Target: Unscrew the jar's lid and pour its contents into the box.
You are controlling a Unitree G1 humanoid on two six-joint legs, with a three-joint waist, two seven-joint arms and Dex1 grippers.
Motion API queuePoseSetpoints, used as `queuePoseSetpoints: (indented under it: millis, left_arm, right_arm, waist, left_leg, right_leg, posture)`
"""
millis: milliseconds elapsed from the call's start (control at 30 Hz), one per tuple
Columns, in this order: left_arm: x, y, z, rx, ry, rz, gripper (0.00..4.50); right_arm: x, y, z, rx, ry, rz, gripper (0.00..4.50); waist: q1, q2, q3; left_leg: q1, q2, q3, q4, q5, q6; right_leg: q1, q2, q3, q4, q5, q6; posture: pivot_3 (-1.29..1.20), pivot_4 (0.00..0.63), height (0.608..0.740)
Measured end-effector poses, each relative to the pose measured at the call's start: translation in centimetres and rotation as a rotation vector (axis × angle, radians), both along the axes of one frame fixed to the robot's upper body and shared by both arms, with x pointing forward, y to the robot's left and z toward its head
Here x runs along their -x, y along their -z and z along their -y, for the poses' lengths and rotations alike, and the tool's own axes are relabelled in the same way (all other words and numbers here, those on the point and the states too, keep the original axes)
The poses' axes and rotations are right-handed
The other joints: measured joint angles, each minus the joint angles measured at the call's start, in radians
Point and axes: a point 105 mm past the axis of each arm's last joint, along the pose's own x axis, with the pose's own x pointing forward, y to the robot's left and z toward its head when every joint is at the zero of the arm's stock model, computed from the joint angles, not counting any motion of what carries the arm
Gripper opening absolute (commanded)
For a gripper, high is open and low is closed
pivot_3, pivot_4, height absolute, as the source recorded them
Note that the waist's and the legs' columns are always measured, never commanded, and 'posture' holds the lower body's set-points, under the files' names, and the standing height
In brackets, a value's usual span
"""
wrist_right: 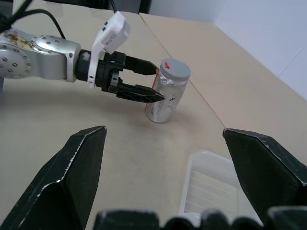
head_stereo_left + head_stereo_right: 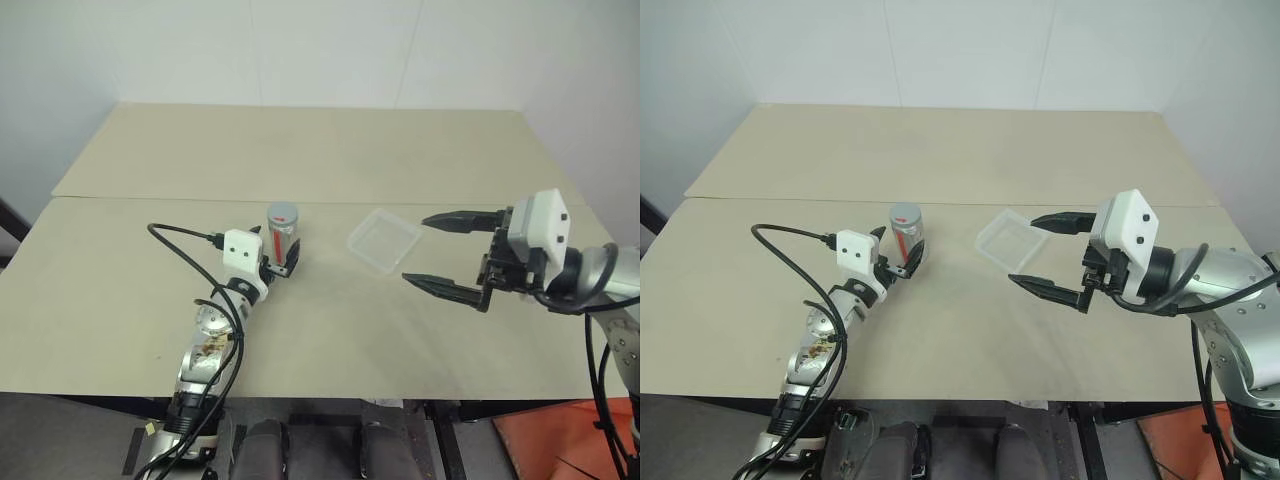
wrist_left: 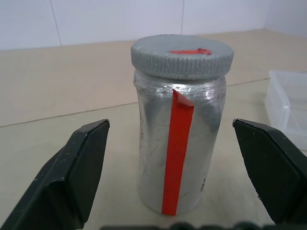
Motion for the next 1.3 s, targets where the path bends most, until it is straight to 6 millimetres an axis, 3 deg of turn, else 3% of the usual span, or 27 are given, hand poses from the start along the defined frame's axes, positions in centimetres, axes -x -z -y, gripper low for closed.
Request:
queuePoseSetpoints:
  millis: [233, 333, 533, 567, 933, 1100, 1300]
  left_arm:
    - [-0.9, 0.1, 0.9, 0.022, -0.008, 0.018, 4.47]
    - [-1.0, 0.5, 1.3, 0.025, -0.007, 0.015, 3.89]
    - [-1.1, 0.8, 1.2, 0.023, -0.028, 0.011, 1.94]
    - [-1.2, 0.8, 1.1, 0.024, -0.032, 0.01, 1.85]
    - [-2.0, 0.2, 0.9, -0.027, 0.019, 0.009, 1.85]
    - [-0.7, -3.9, -0.8, -0.117, 0.25, 0.044, 1.85]
    - [2.3, -7.7, -2.7, -0.112, 0.584, -0.002, 1.85]
  right_arm:
    - [0.1, 0.0, 0.0, -0.003, -0.001, -0.008, 4.5]
    - [0.2, 0.0, 0.0, 0.0, -0.003, -0.007, 4.5]
    - [0.4, -0.1, -0.2, -0.001, -0.014, -0.006, 4.5]
    - [0.4, -0.1, -0.2, 0.0, -0.014, -0.007, 4.5]
    - [0.1, -0.5, -0.4, -0.012, -0.014, 0.011, 4.5]
    - [-0.9, -1.4, -1.7, -0.096, -0.04, 0.03, 4.5]
    - [-2.5, -3.0, -5.3, -0.247, -0.096, 0.0, 4.5]
  waist:
    - [0.0, 0.0, 0.0]
    - [0.0, 0.0, 0.0]
    - [0.0, 0.0, 0.0]
    - [0.0, 0.0, 0.0]
    - [-0.004, 0.0, 0.0]
    - [-0.018, 0.0, 0.0]
    - [-0.028, 0.0, 0.0]
  left_leg:
    - [0.0, 0.0, 0.0, 0.0, 0.0, 0.0]
    - [0.0, 0.0, 0.0, 0.0, 0.0, 0.0]
    - [0.0, 0.0, 0.0, 0.0, 0.0, 0.0]
    - [0.0, 0.0, 0.0, 0.0, 0.0, 0.0]
    - [0.0, 0.0, 0.0, 0.0, 0.0, 0.0]
    - [-0.001, 0.0, -0.001, 0.0, 0.0, -0.001]
    - [0.0, 0.001, 0.0, 0.0, 0.001, -0.001]
  right_leg:
    - [0.0, 0.0, 0.0, 0.0, 0.0, 0.0]
    - [0.0, 0.0, 0.0, 0.0, 0.0, 0.0]
    - [0.0, 0.0, 0.0, 0.0, 0.0, 0.0]
    - [0.0, 0.0, 0.0, 0.0, 0.0, 0.0]
    - [0.0, 0.0, 0.0, 0.0, 0.0, 0.0]
    - [-0.001, 0.0, 0.0, 0.001, 0.0, 0.0]
    - [-0.002, 0.001, 0.0, 0.001, 0.0, 0.0]
  posture:
    - [0.0, 0.15, 0.74]
    - [0.0, 0.15, 0.74]
    - [0.0, 0.15, 0.74]
    - [0.0, 0.15, 0.74]
    - [0.0, 0.15, 0.74]
    - [0.0, 0.15, 0.74]
    - [0.0, 0.15, 0.74]
